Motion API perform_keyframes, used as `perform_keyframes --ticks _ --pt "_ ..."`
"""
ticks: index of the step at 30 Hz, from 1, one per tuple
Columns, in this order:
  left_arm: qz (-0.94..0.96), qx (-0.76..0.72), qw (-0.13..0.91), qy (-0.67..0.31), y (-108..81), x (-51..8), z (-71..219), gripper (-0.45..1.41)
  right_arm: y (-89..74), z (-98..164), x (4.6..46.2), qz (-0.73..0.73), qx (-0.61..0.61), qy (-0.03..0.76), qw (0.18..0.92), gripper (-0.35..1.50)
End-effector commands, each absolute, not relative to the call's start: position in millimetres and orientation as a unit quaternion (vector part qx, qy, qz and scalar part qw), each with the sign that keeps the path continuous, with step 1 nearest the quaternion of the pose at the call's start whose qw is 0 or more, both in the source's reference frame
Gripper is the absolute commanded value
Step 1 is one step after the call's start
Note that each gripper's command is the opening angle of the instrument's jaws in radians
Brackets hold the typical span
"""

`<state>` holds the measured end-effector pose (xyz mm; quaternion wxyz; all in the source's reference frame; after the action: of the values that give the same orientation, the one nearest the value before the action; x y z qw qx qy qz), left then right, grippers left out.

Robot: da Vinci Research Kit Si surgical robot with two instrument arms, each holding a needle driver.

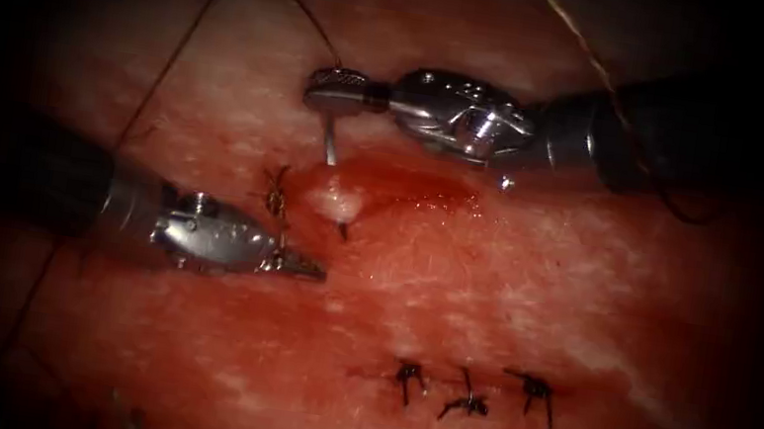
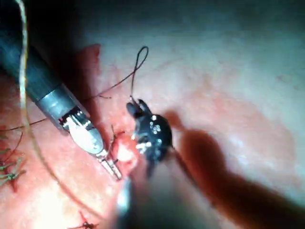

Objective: Wound Closure

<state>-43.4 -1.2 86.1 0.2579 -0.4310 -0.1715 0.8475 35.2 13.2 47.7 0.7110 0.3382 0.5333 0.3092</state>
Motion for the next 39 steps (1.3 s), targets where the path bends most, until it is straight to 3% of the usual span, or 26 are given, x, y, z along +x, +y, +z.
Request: perform_keyframes --ticks 1,22,24,26,27,28,31,36,39 --pt "0.847 -0.431 0.257 -0.173 -2.1 -43.9 86.7 -0.45 12.2 47.9 35.7 0.323 0.353 0.521 0.707 -0.35" --pt "0.846 -0.431 0.258 -0.176 -1.9 -43.7 85.9 -0.45 4.6 47.3 34.1 0.352 0.412 0.459 0.705 -0.32" --pt "0.849 -0.432 0.253 -0.168 -2.0 -43.7 85.1 -0.45 5.6 47.4 33.6 0.341 0.369 0.478 0.72 0.02" --pt "0.851 -0.432 0.249 -0.164 -2.0 -43.6 84.8 -0.45 6.0 47.5 33.3 0.334 0.359 0.483 0.725 0.07" --pt "0.854 -0.433 0.241 -0.157 -2.0 -43.6 84.3 -0.45 6.8 47.9 32.9 0.328 0.344 0.489 0.731 0.26" --pt "0.859 -0.436 0.225 -0.145 -2.1 -43.5 83.6 -0.45 7.8 48.5 32.2 0.331 0.32 0.493 0.738 0.81" --pt "0.873 -0.436 0.19 -0.105 -2.5 -43.2 81.8 -0.43 10.4 50.3 30.0 0.344 0.255 0.492 0.758 1.38" --pt "0.898 -0.42 0.128 -0.025 -2.1 -43.4 80.2 0.04 11.5 50.9 27.1 0.371 0.228 0.483 0.76 1.33" --pt "0.908 -0.406 0.1 0.007 -1.8 -44.0 80.1 0.15 11.5 51.1 27.1 0.366 0.239 0.488 0.756 1.31"
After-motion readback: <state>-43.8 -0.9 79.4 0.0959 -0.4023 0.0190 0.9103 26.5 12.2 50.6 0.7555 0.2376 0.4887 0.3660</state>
